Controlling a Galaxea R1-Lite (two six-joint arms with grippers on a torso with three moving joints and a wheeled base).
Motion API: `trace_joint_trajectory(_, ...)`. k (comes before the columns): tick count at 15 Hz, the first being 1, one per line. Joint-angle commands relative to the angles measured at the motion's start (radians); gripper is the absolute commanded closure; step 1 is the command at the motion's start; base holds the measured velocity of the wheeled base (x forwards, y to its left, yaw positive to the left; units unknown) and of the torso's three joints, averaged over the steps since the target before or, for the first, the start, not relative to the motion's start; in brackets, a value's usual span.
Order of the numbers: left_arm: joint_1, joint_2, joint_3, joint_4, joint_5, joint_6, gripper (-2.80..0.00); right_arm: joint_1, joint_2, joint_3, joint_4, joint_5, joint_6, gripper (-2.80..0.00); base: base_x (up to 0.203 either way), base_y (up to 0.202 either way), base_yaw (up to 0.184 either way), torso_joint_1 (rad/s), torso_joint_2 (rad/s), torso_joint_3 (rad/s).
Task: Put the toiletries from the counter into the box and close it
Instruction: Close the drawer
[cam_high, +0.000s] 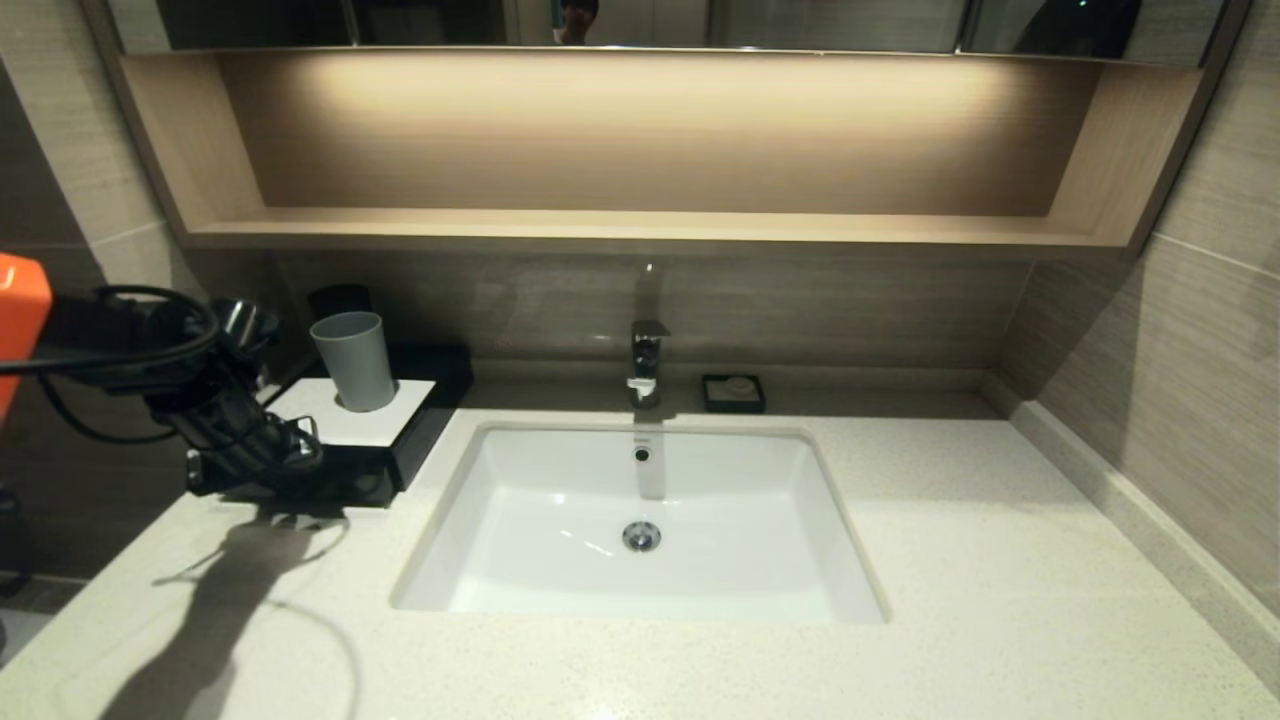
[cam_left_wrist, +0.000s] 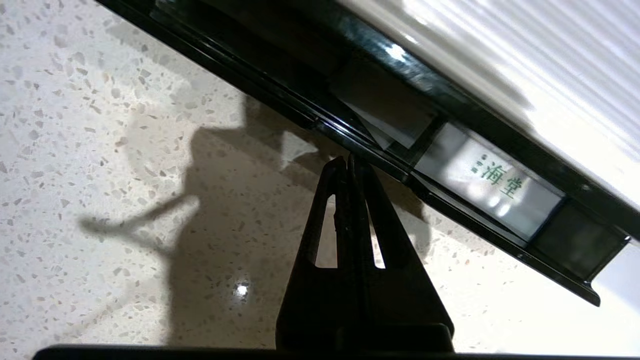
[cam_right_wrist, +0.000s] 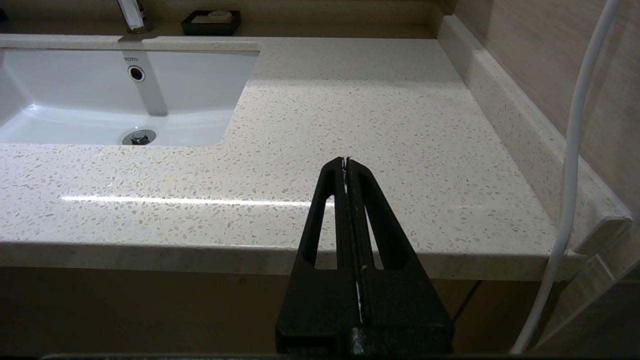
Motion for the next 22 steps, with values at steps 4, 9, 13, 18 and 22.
trace_joint_trajectory(4,-0.002,0.028,-0.038,0.011,0.003,-0.015,0.00,0.000,0.001,0.002,0.000,0.000,0.000,0.00,0.000,0.000,0.000,0.000,0.00,0.000)
trace_joint_trajectory(9,-0.002,0.038,-0.040,0.008,0.002,-0.015,0.00,0.000,0.001,0.002,0.000,0.000,0.000,0.00,0.000,0.000,0.000,0.000,0.00,0.000)
trace_joint_trajectory(13,-0.003,0.054,-0.053,0.004,0.001,-0.016,0.00,0.000,0.001,0.002,0.000,0.000,0.000,0.00,0.000,0.000,0.000,0.000,0.00,0.000)
trace_joint_trajectory(18,-0.004,0.062,-0.067,0.004,0.001,-0.017,0.00,0.000,0.001,0.000,0.000,0.000,0.000,0.00,0.000,0.000,0.000,0.000,0.00,0.000)
trace_joint_trajectory(22,-0.012,0.061,-0.068,0.004,0.001,-0.020,0.00,0.000,0.001,0.001,-0.001,0.000,0.000,0.00,0.000,0.000,0.000,0.000,0.00,0.000)
